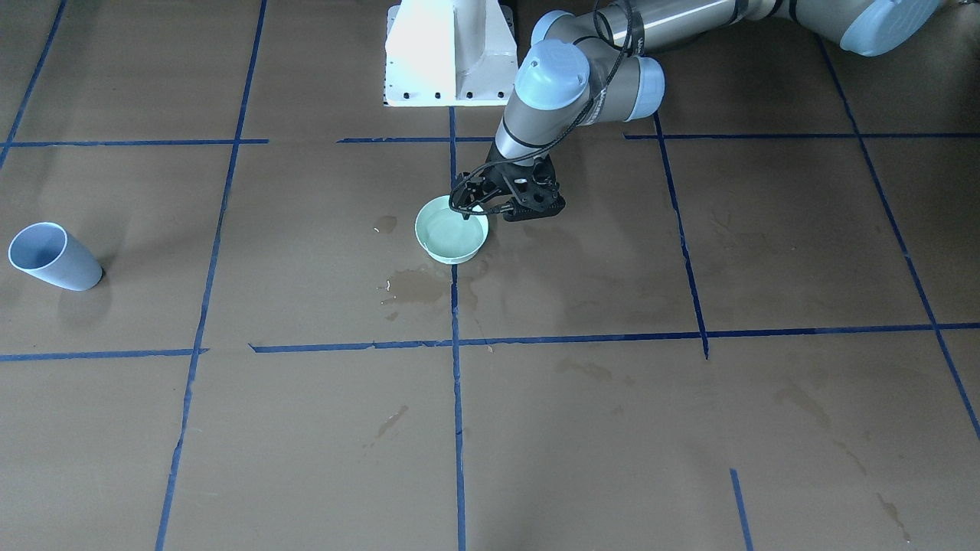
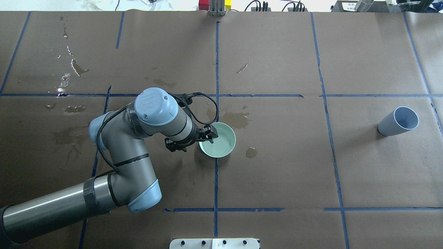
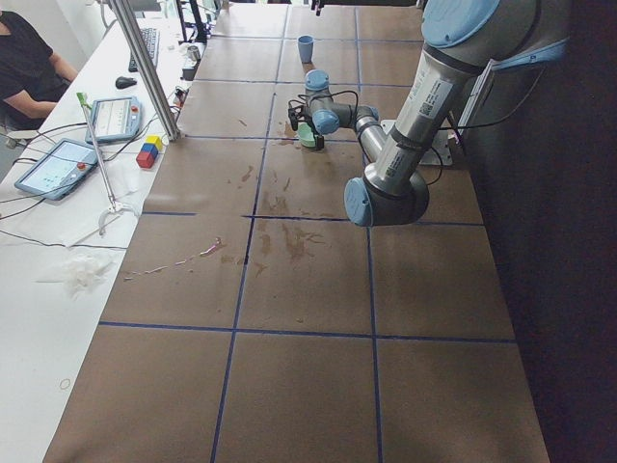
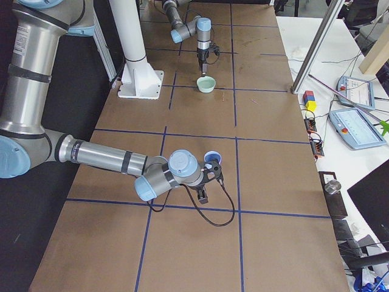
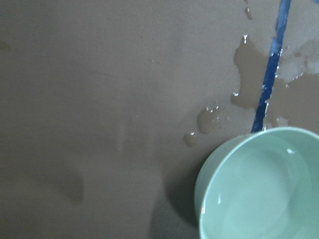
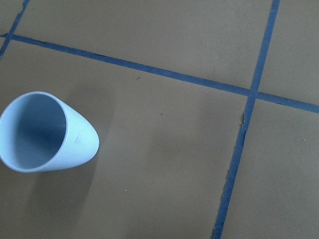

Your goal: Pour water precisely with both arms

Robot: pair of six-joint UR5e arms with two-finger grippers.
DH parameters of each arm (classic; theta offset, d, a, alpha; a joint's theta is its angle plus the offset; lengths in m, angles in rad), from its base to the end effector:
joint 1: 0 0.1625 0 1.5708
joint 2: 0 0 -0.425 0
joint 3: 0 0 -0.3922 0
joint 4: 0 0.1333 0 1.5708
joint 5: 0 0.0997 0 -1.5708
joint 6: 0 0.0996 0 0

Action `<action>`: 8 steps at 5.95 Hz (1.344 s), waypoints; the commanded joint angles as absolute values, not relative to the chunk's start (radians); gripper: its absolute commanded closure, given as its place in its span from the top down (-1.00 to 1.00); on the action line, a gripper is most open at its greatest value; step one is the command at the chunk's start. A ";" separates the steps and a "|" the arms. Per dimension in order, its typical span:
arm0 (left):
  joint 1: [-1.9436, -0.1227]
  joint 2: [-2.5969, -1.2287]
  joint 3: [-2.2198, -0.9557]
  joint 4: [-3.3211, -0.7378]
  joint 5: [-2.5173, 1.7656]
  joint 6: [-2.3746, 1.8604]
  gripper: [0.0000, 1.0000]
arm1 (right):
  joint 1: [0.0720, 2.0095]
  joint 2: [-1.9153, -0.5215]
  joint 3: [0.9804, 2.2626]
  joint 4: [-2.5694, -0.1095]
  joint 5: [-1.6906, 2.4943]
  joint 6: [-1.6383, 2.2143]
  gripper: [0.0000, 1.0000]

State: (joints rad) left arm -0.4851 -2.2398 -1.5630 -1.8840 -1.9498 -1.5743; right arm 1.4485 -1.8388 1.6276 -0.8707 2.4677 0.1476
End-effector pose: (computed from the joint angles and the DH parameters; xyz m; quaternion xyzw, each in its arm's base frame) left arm 0.5793 -0.4144 0.2245 -0.0520 0.4862 -0.1243 0.8634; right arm 0.0077 -0.3920 0.6626 0.1595 -0.4462 -0.0939 0.8756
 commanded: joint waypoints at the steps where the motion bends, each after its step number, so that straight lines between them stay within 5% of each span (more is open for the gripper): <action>1: -0.488 -2.263 -1.519 -1.913 -1.950 -1.591 0.71 | 1.451 -1.835 1.628 -0.896 2.496 0.097 1.00; 5: -0.486 -2.257 -1.511 -1.916 -1.950 -1.552 -0.89 | 1.474 -1.835 1.637 -0.894 2.500 0.097 1.00; 8: -0.544 -2.182 -1.631 -1.907 -2.006 -1.551 -1.00 | 1.473 -1.835 1.635 -0.896 2.500 0.097 1.00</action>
State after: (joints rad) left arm -0.5216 -2.2273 -1.5727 -1.9077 -1.9776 -1.5512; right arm 1.4735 -1.8346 1.6354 -0.8955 2.5004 0.0966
